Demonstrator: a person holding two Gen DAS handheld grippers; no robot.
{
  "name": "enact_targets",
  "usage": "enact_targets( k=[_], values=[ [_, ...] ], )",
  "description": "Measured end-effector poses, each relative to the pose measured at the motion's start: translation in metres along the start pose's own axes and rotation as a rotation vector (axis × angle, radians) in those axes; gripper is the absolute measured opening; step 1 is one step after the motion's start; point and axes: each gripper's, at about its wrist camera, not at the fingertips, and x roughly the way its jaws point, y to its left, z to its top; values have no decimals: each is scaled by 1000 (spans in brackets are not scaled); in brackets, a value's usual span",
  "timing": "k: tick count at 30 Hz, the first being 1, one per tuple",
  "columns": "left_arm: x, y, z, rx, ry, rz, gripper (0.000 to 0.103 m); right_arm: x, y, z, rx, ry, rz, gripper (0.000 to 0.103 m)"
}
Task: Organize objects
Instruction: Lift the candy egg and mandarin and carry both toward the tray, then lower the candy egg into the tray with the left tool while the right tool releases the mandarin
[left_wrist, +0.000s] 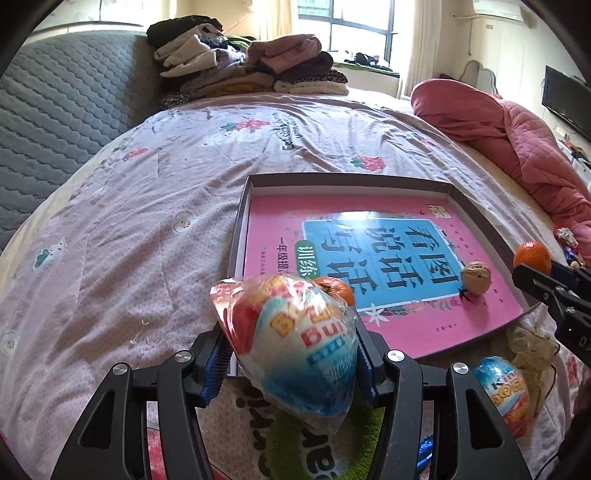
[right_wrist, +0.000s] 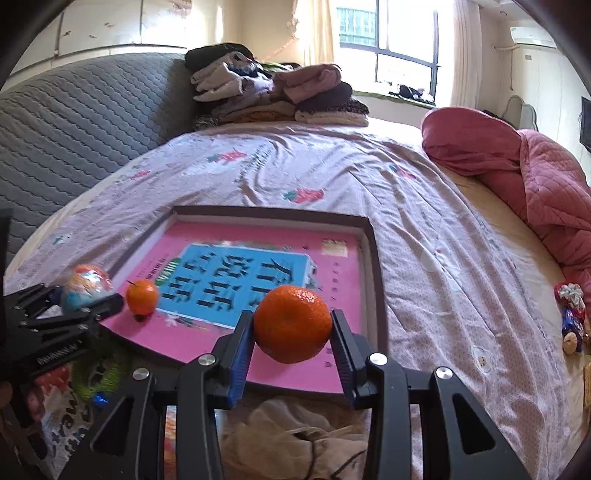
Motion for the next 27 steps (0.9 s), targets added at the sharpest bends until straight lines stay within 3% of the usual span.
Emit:
enact_targets(
  k=[14,27],
  values=[
    [16,-4,3,24,24,-20,58,39,-15,-13,1,135,-42,41],
    [25,4,3,-28,39,-103,60,47,-14,-10,-1,145,-33,41]
  ],
)
